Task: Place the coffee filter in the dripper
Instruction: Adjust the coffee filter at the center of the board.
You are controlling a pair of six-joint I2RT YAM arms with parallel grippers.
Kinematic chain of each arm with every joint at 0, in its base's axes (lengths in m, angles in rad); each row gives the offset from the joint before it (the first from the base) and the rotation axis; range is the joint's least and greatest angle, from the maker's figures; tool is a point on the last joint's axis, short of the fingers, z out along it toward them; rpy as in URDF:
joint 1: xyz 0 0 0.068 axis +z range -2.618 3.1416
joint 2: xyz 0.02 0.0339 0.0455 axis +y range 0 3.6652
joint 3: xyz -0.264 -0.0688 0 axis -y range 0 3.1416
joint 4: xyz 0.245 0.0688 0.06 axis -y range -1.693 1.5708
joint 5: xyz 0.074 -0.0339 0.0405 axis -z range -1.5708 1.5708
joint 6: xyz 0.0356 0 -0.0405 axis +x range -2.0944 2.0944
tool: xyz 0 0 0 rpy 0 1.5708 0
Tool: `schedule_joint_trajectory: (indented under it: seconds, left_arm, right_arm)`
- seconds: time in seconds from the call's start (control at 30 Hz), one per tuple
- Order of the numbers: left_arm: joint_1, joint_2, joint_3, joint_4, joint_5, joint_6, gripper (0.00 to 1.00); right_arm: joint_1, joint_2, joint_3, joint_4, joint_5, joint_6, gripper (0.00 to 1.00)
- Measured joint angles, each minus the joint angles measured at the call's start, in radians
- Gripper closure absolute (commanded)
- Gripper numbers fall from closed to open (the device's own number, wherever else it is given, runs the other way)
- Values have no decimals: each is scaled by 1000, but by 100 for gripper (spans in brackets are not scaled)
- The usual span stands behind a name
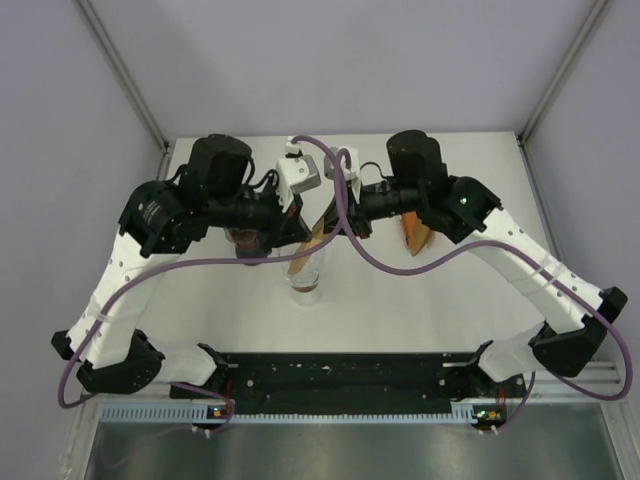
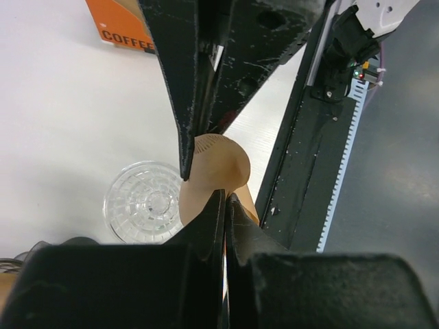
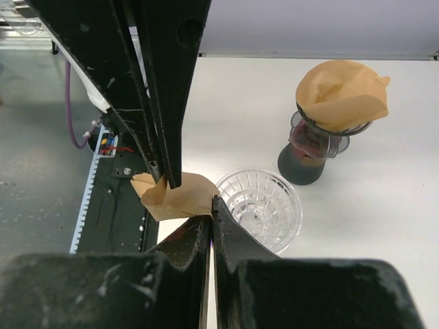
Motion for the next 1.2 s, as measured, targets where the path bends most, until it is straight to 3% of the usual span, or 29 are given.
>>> schedule_joint_trajectory:
  seconds: [0.27,0.57,0.77,0.83,0.97,1.2]
  left_arm:
    - [0,8,2,14,-12,-7,100]
    - [-7,8,4,16,-11,-13,87]
    - [-16,8,4,16,-11,-28,83]
    - [-17,8,4,16,-12,-29,86]
    - [-18,8,4,16,-23,-28,100]
    - [-21,8,4,17,-81,-12,100]
  right_arm:
    - [0,0,0,1,12,8,100]
    - [0,1,0,2,27,16,100]
    - [0,8,1,3,31,26,100]
    - [0,10,1,3,33,27,100]
    - [0,12,2,4,33,29,100]
    - [0,12,2,5,40,32,100]
